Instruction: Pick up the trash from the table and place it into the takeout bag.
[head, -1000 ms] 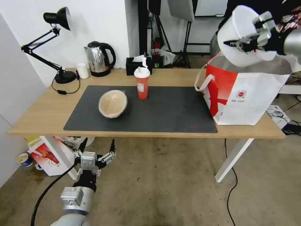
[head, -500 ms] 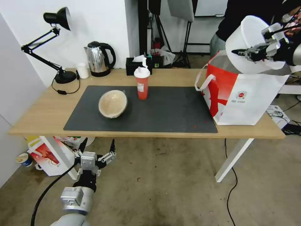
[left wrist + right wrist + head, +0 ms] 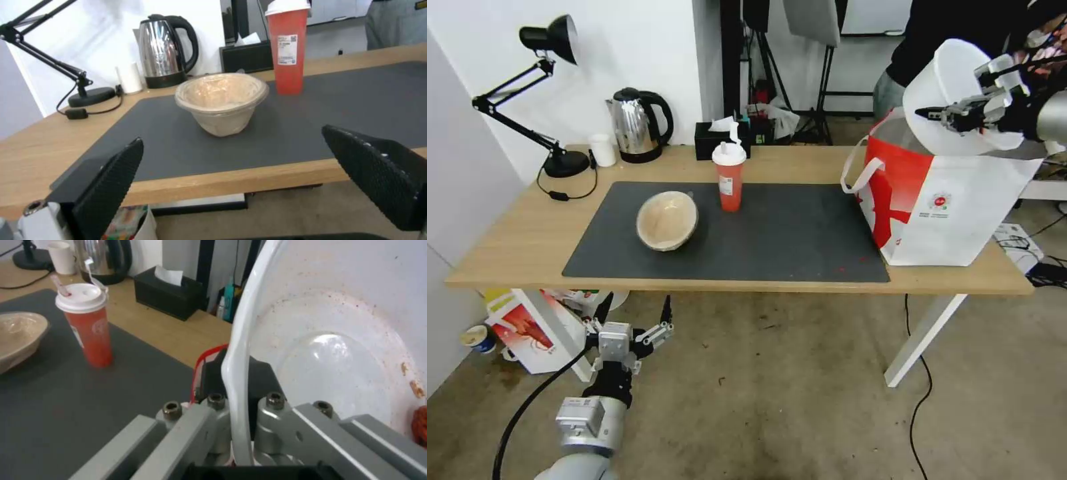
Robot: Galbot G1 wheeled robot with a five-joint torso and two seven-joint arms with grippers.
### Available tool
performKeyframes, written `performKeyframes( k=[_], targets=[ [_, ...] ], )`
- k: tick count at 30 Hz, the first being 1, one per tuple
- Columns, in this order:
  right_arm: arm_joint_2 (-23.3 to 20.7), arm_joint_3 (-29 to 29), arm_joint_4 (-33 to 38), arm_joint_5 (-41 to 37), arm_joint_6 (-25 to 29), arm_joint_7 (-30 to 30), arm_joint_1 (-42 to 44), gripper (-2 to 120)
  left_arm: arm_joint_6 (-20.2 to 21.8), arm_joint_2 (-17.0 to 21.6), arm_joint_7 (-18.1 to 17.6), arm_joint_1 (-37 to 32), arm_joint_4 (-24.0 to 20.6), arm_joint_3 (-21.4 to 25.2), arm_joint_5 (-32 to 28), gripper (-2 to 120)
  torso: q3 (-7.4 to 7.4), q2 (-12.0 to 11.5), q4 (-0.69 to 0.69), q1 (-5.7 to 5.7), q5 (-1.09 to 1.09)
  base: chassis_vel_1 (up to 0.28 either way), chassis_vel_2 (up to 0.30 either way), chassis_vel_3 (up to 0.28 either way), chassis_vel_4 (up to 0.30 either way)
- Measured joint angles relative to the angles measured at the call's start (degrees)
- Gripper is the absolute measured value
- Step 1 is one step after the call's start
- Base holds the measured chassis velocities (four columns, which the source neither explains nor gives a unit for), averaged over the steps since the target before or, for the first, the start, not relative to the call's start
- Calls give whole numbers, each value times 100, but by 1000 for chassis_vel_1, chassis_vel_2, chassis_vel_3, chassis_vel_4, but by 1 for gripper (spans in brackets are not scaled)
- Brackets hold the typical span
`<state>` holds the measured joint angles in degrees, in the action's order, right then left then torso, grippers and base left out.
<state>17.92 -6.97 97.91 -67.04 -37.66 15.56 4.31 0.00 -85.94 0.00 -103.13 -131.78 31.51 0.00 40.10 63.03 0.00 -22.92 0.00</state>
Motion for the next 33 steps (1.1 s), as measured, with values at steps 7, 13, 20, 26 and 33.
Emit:
performKeyframes(
  k=[7,13,20,26,33],
  targets=[
    [176,-97,-256,125,35,65,-87,0,0,0,0,0,0,0,0,100,0,0,0,0,0,0,0,0,0],
    [405,-208,-528,271,114,110,-185,0,0,0,0,0,0,0,0,100,1,0,0,0,0,0,0,0,0],
    [582,-278,-670,386,148,132,-198,0,0,0,0,0,0,0,0,100,0,0,0,0,0,0,0,0,0],
    [649,-292,-728,432,176,138,-187,0,0,0,0,0,0,0,0,100,0,0,0,0,0,0,0,0,0],
    [670,-295,-741,490,189,149,-116,0,0,0,0,0,0,0,0,100,0,0,0,0,0,0,0,0,0]
  ],
)
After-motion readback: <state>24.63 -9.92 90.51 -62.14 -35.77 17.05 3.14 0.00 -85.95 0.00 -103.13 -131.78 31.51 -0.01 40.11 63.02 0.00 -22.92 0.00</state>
